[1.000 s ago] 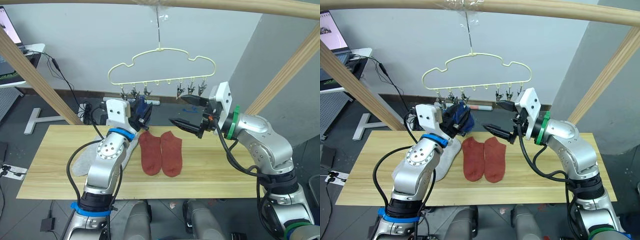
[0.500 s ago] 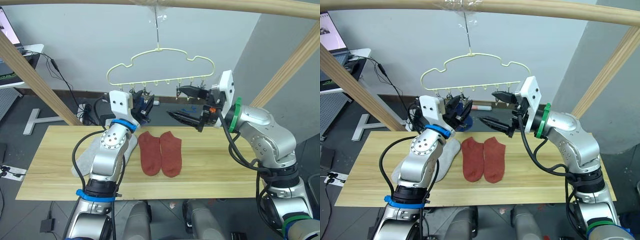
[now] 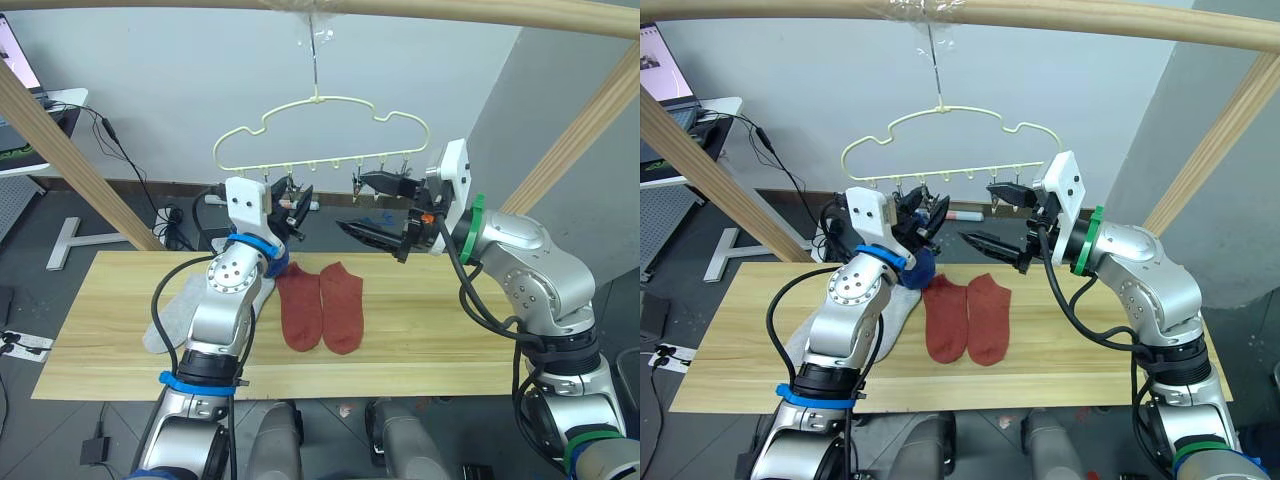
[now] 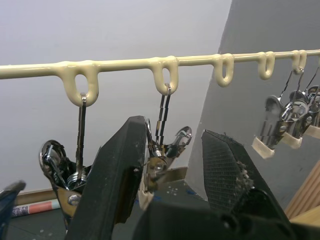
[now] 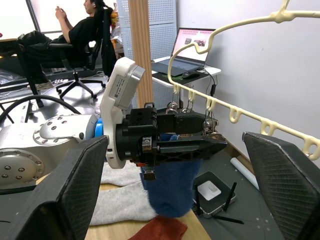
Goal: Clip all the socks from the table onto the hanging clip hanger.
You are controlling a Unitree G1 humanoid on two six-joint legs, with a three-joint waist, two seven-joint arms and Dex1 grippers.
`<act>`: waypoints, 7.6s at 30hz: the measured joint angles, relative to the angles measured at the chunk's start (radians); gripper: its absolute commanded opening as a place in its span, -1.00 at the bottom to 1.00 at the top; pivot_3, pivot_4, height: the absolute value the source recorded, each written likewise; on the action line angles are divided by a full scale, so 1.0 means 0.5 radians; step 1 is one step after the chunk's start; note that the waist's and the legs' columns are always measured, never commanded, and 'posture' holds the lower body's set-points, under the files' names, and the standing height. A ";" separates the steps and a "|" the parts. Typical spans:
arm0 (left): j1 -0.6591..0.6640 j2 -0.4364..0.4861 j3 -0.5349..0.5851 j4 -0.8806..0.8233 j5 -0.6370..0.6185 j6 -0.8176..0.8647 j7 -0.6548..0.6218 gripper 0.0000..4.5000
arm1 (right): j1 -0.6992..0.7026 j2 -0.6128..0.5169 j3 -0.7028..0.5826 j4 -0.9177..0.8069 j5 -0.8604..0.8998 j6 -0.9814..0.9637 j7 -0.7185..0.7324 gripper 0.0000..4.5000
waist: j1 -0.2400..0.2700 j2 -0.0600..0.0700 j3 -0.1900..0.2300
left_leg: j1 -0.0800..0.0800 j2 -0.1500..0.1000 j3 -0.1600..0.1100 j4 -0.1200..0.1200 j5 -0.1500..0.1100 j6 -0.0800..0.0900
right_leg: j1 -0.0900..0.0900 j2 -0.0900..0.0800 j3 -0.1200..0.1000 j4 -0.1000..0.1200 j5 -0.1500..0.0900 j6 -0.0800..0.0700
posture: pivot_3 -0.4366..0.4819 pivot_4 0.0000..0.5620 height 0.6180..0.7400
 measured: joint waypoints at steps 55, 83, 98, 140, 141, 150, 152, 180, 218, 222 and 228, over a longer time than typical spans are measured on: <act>-0.035 -0.030 0.009 0.079 0.050 -0.079 -0.046 -0.93 | 0.000 0.005 -0.012 0.002 0.060 0.020 -0.067 1.00 | -0.002 0.000 0.000 | 0.000 0.000 0.000 0.001 0.000 0.000 | 0.000 0.000 0.000 0.001 0.000 0.000 | -0.33 -0.08 1.00; 0.061 -0.043 0.251 -0.180 -0.254 0.319 -0.030 -0.93 | 0.007 0.610 0.721 1.906 -1.179 -0.665 -0.641 0.92 | -0.002 0.000 0.000 | 0.013 0.001 0.002 0.002 0.000 0.000 | 0.008 0.001 0.002 0.005 0.001 0.000 | -0.13 -0.10 1.00; 0.086 -0.049 0.309 -0.224 -0.368 0.413 -0.039 -0.93 | 0.246 0.347 0.699 1.699 -1.282 -0.873 -0.406 -0.98 | 0.004 0.000 -0.001 | 0.031 0.000 0.002 0.000 0.000 0.000 | 0.028 0.000 0.003 0.002 -0.003 0.005 | -0.16 -0.11 1.00; 0.016 -0.219 0.989 -0.225 -2.649 1.367 0.879 -0.93 | 0.474 0.406 0.578 0.589 -1.538 -1.443 -0.669 -0.98 | -0.051 -0.001 0.000 | 0.032 0.000 0.003 -0.001 0.000 -0.001 | 0.027 0.001 0.005 0.000 -0.003 0.006 | -0.21 -0.15 1.00; 0.017 -0.214 0.983 -0.225 -2.651 1.364 0.879 -0.93 | 0.470 0.411 0.578 0.589 -1.538 -1.442 -0.669 -0.98 | -0.050 -0.001 0.000 | 0.032 0.000 0.003 -0.001 0.000 -0.001 | 0.027 0.001 0.006 0.000 -0.003 0.006 | -0.21 -0.15 1.00; 0.046 -0.167 0.938 -0.225 -2.672 1.318 0.837 -0.93 | 0.421 0.463 0.600 0.592 -1.556 -1.435 -0.671 -0.98 | -0.050 -0.001 0.000 | 0.032 0.001 0.003 -0.001 0.000 -0.001 | 0.027 0.001 0.005 -0.001 -0.003 0.006 | -0.21 -0.12 1.00; 0.046 -0.163 0.929 -0.225 -2.661 1.308 0.824 -0.93 | 0.411 0.476 0.604 0.592 -1.556 -1.434 -0.670 -0.98 | -0.049 -0.001 0.000 | 0.032 0.001 0.003 -0.002 0.000 -0.001 | 0.027 0.001 0.005 -0.002 -0.003 0.006 | -0.21 -0.12 1.00; 0.738 0.841 0.544 -0.894 -1.931 1.448 -0.045 0.08 | 0.430 0.724 0.179 0.167 -0.966 -0.043 -0.704 0.99 | 0.019 -0.002 0.012 | 0.017 0.003 0.008 -0.015 -0.001 -0.003 | 0.003 -0.004 0.004 -0.003 -0.016 -0.017 | -0.08 -0.03 1.00; 0.667 0.826 0.548 -1.104 -1.589 1.232 -0.380 0.08 | 0.014 1.012 0.002 0.248 -0.875 0.165 -1.223 -0.25 | 0.026 -0.002 0.013 | 0.015 0.002 0.006 -0.033 -0.003 -0.005 | -0.001 -0.003 0.001 -0.007 -0.017 -0.005 | 0.02 -0.14 1.00; 0.669 0.826 0.548 -1.109 -1.589 1.232 -0.381 0.08 | 0.010 1.015 0.001 0.300 -0.874 0.159 -1.246 -0.25 | 0.027 -0.002 0.013 | 0.015 0.001 0.006 -0.033 -0.003 -0.005 | -0.001 -0.003 0.001 -0.006 -0.017 -0.006 | 0.02 -0.14 1.00; 0.669 0.823 0.551 -1.115 -1.592 1.232 -0.380 0.08 | -0.027 1.016 0.004 0.347 -0.874 0.070 -1.246 -0.25 | 0.028 -0.002 0.013 | 0.015 0.001 0.006 -0.033 -0.003 -0.005 | -0.001 -0.003 0.001 -0.005 -0.017 -0.006 | 0.03 -0.14 1.00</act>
